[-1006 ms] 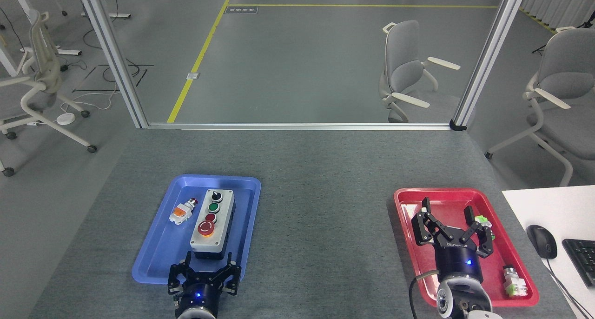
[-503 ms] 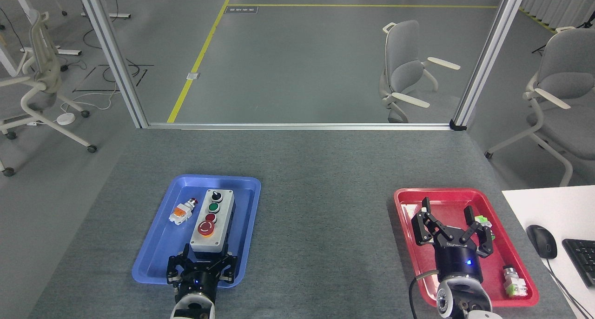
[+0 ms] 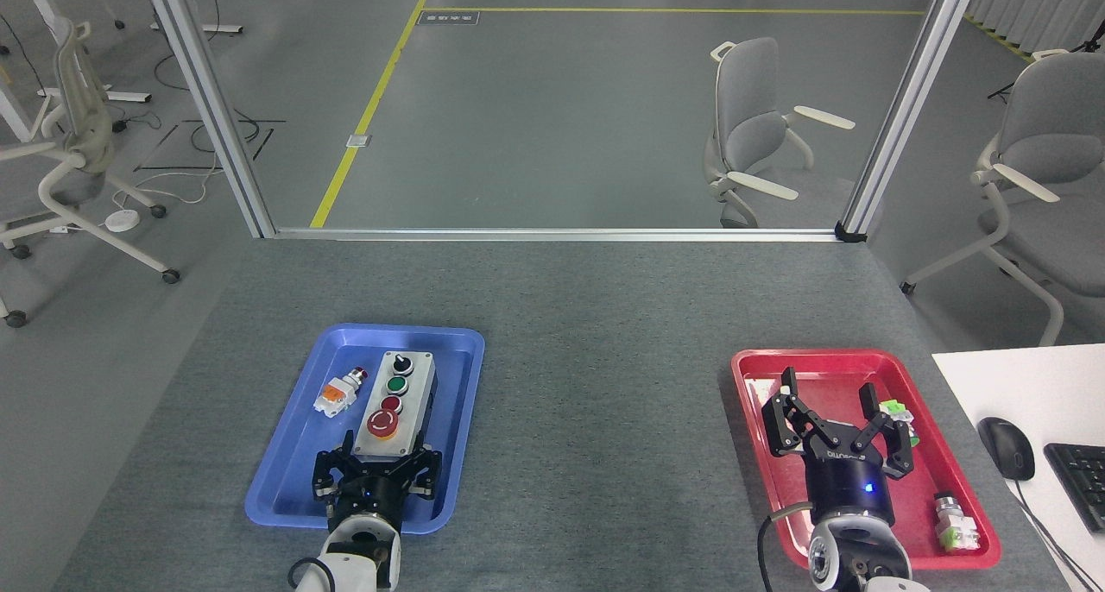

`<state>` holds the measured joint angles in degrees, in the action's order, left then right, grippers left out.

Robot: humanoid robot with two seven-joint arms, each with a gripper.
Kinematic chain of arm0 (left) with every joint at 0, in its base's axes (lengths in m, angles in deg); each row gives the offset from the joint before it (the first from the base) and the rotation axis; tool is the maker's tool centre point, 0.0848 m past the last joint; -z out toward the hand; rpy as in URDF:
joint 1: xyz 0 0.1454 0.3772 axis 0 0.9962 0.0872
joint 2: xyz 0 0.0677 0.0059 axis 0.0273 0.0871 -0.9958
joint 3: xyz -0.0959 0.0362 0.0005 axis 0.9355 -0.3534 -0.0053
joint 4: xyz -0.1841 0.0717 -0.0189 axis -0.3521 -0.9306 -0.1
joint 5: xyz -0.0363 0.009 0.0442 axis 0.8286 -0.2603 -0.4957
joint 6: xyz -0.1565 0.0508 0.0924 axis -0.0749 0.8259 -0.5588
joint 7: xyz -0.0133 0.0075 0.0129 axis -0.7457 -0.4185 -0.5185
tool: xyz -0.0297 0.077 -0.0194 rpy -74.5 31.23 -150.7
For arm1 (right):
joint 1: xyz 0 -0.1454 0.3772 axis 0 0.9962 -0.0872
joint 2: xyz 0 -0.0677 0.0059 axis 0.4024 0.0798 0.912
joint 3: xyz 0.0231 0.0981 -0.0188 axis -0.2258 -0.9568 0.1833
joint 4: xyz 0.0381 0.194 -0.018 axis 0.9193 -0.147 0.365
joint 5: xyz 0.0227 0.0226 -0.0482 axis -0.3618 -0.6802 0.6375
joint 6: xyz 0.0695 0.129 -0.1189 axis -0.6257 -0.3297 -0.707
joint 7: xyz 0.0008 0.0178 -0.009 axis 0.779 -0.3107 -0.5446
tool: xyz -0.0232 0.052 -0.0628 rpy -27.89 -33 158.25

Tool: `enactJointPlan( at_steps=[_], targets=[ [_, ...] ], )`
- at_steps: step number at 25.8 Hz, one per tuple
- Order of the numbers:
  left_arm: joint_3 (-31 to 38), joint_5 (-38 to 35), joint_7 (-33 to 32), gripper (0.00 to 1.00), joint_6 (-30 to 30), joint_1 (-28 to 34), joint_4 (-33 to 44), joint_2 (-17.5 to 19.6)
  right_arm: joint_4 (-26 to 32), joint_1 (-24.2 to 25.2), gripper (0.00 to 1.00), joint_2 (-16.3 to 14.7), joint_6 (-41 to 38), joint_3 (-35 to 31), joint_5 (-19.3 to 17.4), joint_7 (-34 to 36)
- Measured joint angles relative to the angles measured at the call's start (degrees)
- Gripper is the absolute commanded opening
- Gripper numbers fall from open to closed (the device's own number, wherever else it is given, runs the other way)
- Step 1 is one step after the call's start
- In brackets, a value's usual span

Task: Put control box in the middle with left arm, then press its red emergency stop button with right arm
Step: 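Lower the left gripper and grasp the grey control box's near end, then lift the control box off the blue tray and carry it toward the table middle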

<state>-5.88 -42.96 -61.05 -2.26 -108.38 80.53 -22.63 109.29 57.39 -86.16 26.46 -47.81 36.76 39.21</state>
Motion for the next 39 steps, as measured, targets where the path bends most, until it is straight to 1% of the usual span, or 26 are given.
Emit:
enactJointPlan(
  at_steps=[2, 3, 4, 5, 6, 9, 12, 16, 19, 21, 25, 27, 29, 34, 39],
  targets=[
    [0.0, 0.0, 0.0, 0.63, -0.3, -0.4, -0.6, 0.0, 0.0, 0.0, 0.99, 0.0, 0.0, 0.0, 0.0, 0.0],
    [0.0, 0.1, 0.1, 0.49, -0.3, -0.6, -0.7, 0.1, 0.0, 0.1, 0.99, -0.1, 0.0, 0.0, 0.0, 0.0],
    [0.0, 0.1, 0.1, 0.3, -0.3, -0.7, -0.9, 0.1, 0.0, 0.2, 0.99, -0.2, 0.0, 0.0, 0.0, 0.0],
    [0.0, 0.3, 0.1, 0.06, -0.5, -0.7, -0.9, 0.2, 0.0, 0.2, 0.99, -0.2, 0.0, 0.1, 0.0, 0.0],
    [-0.1, 0.5, 0.0, 0.0, -0.8, -0.8, -1.0, 0.4, 0.0, 0.2, 0.99, -0.2, 0.0, 0.1, 0.0, 0.0],
    [0.0, 1.9, -0.3, 0.0, -2.4, -0.7, -0.7, 0.9, 0.0, 0.2, 0.99, -0.3, 0.0, 0.0, 0.0, 0.0],
    [0.0, 5.0, -0.6, 0.0, -4.7, -0.5, 0.7, 1.2, 0.0, 0.2, 0.99, -0.3, 0.0, 0.0, 0.0, 0.0],
    [-0.1, 8.3, 0.1, 0.0, -5.0, 0.8, 7.3, 2.8, 0.0, 0.2, 0.99, -0.2, 0.0, 0.0, 0.0, -0.1],
    [-0.3, 9.0, 0.5, 0.0, -5.8, 2.6, 13.1, 3.1, 0.0, 0.2, 0.99, -0.2, 0.0, -0.1, 0.0, -0.2],
    [-1.1, 9.2, 1.0, 0.0, -5.6, 3.5, 16.1, 2.5, 0.0, 0.1, 0.99, 0.0, 0.0, -0.1, 0.0, -0.2],
    [-3.7, 9.2, 1.0, 0.0, -5.9, 3.9, 19.6, -1.3, 0.0, 0.0, 0.99, 0.0, 0.0, -0.2, 0.0, -0.1],
    [-5.4, 9.2, 1.0, 0.0, -5.7, 3.4, 19.9, -3.4, 0.0, 0.0, 0.99, -0.1, 0.0, -0.2, 0.0, -0.1],
    [-8.1, 9.3, 1.3, 0.0, -5.8, 2.3, 19.4, -4.8, 0.0, -0.1, 0.99, -0.1, 0.0, -0.2, 0.0, 0.0],
    [-16.9, 9.4, 1.5, 0.0, -3.6, 0.0, 15.7, -5.8, 0.0, -0.3, 0.99, -0.2, 0.0, -0.3, 0.0, 0.0],
    [-25.6, 9.6, 1.1, 0.0, -1.9, -2.2, 11.0, -6.0, 0.0, -0.4, 0.99, -0.4, 0.0, -0.3, 0.0, 0.0]
  ],
)
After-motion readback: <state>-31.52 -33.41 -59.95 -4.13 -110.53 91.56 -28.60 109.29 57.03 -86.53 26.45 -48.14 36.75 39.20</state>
